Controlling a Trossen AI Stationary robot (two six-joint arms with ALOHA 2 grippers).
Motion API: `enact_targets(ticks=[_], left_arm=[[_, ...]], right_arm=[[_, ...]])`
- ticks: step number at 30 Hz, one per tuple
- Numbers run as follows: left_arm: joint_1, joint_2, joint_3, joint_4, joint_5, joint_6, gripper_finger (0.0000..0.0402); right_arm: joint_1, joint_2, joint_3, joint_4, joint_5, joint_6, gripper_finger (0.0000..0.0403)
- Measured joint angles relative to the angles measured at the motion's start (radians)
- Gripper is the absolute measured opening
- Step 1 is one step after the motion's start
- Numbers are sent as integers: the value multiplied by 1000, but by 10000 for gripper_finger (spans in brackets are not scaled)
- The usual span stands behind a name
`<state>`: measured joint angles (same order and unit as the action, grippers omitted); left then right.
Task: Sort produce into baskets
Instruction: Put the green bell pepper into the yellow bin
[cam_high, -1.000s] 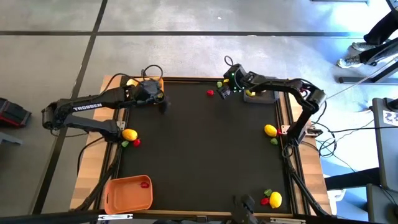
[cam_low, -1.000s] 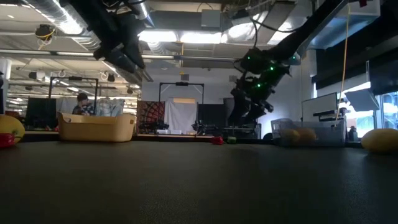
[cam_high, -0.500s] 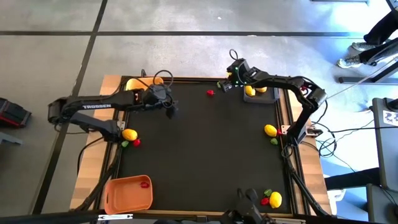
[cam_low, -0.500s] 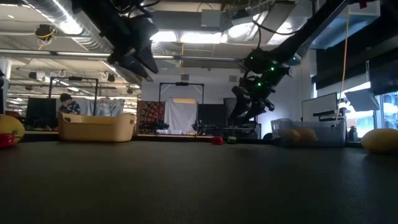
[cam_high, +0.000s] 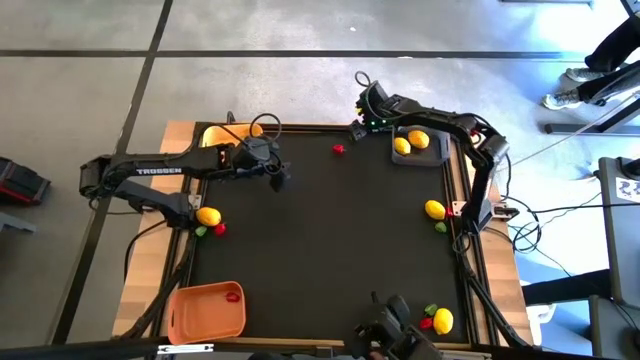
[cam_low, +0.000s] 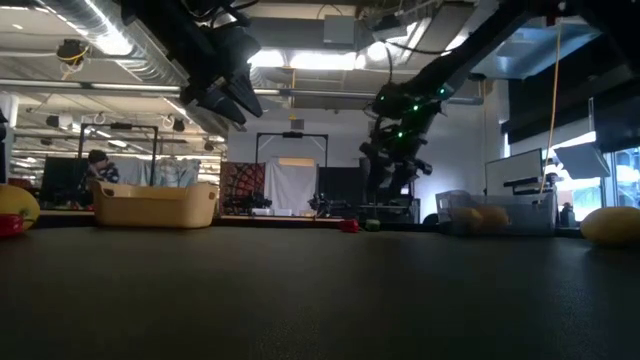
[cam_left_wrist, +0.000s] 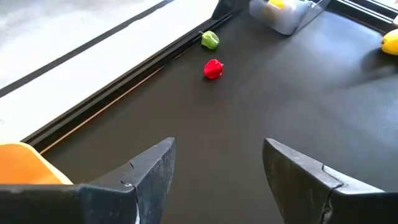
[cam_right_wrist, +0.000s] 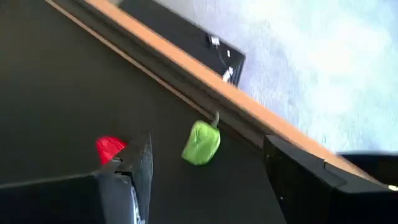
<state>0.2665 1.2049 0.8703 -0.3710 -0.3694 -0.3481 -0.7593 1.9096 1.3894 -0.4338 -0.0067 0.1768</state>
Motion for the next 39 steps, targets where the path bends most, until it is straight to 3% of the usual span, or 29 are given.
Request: enact_targets(ticks=[10,21,39], left_arm=[[-1,0,0,18,0,19,238],[-1,0,0,20,0,19,238],[9,-1,0,17,0,11,238]], right_arm=[[0,110,5,19,0,25,237],[0,145,5,32,-17,19,231],[8,191,8,81,-13,-56,53]])
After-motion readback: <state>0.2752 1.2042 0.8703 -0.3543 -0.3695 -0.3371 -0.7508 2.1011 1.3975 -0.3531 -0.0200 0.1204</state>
